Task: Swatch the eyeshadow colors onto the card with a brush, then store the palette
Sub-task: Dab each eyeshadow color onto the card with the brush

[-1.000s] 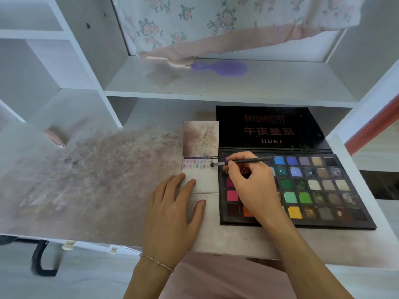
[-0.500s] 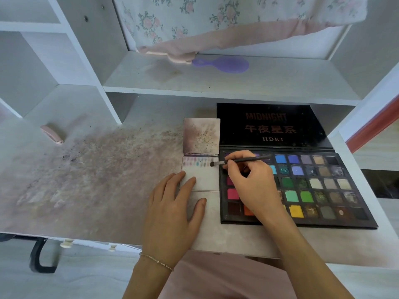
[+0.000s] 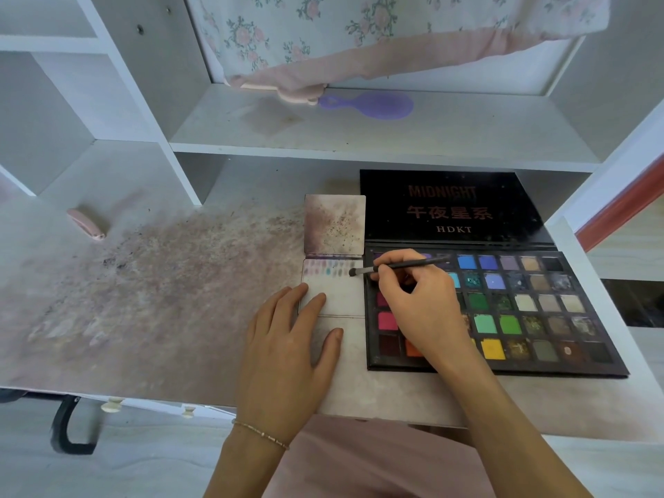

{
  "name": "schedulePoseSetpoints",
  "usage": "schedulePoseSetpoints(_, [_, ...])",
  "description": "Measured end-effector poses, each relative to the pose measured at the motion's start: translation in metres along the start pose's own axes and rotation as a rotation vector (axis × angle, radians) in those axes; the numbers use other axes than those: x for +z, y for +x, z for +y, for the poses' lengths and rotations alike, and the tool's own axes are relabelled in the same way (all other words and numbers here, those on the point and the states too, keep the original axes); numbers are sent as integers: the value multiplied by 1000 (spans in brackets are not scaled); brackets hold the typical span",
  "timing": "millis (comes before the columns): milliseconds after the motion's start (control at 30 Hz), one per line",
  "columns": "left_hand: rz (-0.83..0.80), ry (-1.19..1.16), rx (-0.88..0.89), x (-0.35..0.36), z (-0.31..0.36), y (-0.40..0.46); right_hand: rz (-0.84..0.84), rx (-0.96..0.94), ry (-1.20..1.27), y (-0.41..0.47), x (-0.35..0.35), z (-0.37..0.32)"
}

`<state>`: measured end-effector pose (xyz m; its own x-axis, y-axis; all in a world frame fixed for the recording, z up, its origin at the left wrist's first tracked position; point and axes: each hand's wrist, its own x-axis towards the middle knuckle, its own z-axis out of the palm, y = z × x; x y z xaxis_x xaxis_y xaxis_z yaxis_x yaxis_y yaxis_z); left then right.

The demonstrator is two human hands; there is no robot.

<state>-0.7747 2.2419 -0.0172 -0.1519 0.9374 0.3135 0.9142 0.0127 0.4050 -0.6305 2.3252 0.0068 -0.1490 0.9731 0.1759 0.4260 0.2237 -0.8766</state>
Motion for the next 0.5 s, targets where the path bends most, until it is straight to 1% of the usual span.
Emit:
schedulePoseSetpoints(200, [-13, 1, -1, -1, 0, 0, 9, 5, 15, 0, 0, 0])
schedulePoseSetpoints(400, [-11, 8, -27, 0, 0, -1, 152, -38, 132, -3, -5, -4])
schedulePoseSetpoints(500, [-39, 58, -42, -1, 0, 0, 185, -53, 179, -8, -12, -5])
